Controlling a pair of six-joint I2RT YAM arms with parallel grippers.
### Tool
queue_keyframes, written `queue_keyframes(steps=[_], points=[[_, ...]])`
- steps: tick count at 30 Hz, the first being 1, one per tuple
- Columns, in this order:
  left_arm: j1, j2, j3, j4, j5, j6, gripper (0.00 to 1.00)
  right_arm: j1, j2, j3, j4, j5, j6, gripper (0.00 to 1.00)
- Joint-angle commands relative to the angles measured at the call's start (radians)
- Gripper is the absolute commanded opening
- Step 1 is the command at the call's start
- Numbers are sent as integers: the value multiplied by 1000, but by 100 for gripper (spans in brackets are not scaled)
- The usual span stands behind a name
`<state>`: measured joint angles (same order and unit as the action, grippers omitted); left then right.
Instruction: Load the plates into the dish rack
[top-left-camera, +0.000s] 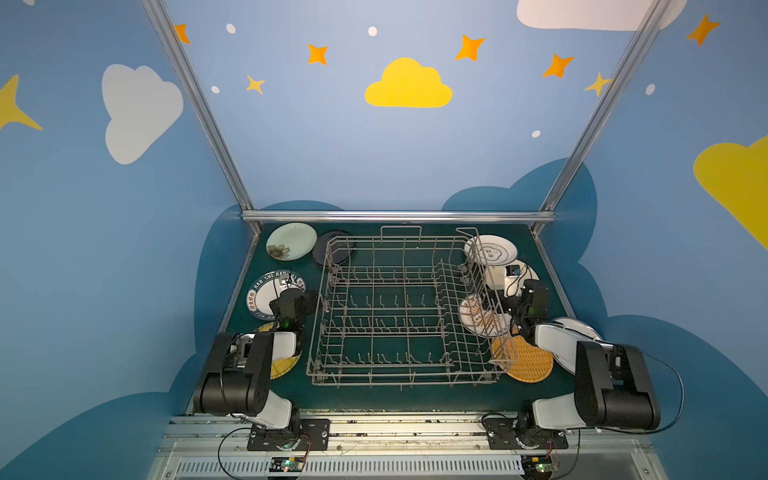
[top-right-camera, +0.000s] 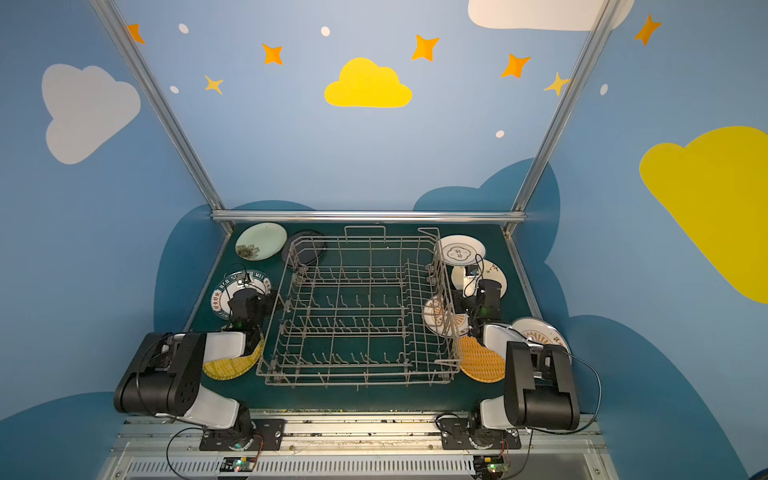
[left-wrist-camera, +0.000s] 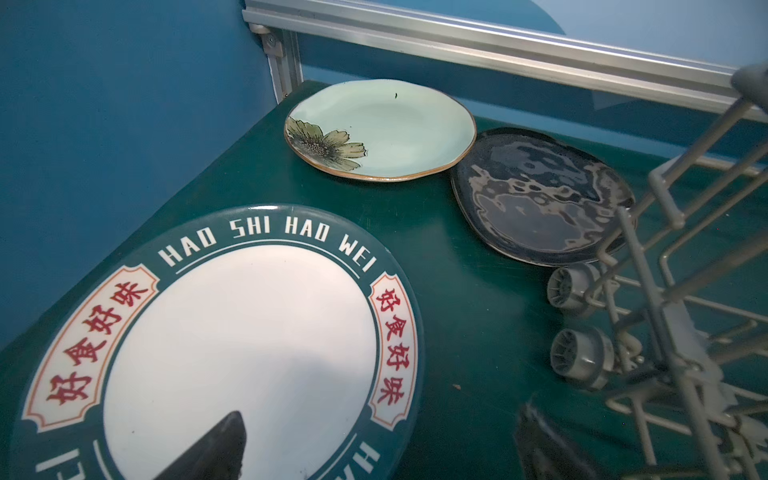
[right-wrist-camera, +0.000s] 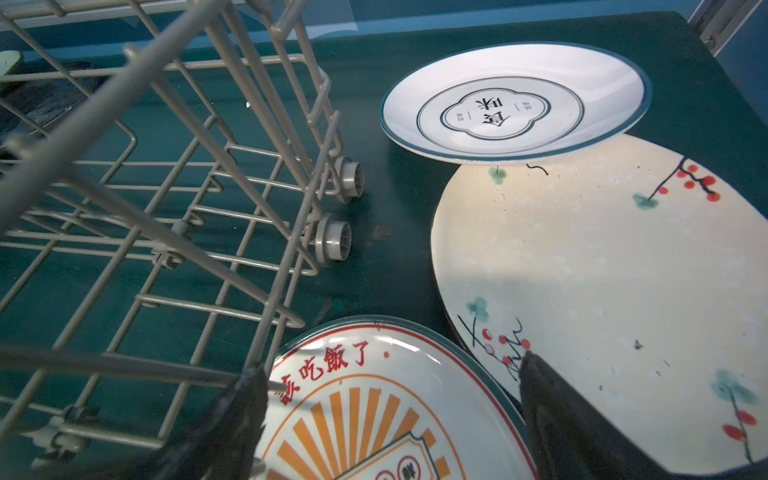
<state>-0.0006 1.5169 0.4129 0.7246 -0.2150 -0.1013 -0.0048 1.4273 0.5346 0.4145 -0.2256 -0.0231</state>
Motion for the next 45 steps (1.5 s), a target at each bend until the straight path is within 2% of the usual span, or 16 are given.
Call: queue_keyframes(steps=[1, 43, 45], points=[[0, -3, 7, 10, -7, 14, 100, 3, 13, 1, -11, -3, 5, 92], [-10, -5, 1, 22, -21, 19, 100, 9, 8, -2, -7, 10, 9, 92], [-9, -35, -17, 24, -57, -2, 100, 16, -9, -5, -1, 74, 20, 92]])
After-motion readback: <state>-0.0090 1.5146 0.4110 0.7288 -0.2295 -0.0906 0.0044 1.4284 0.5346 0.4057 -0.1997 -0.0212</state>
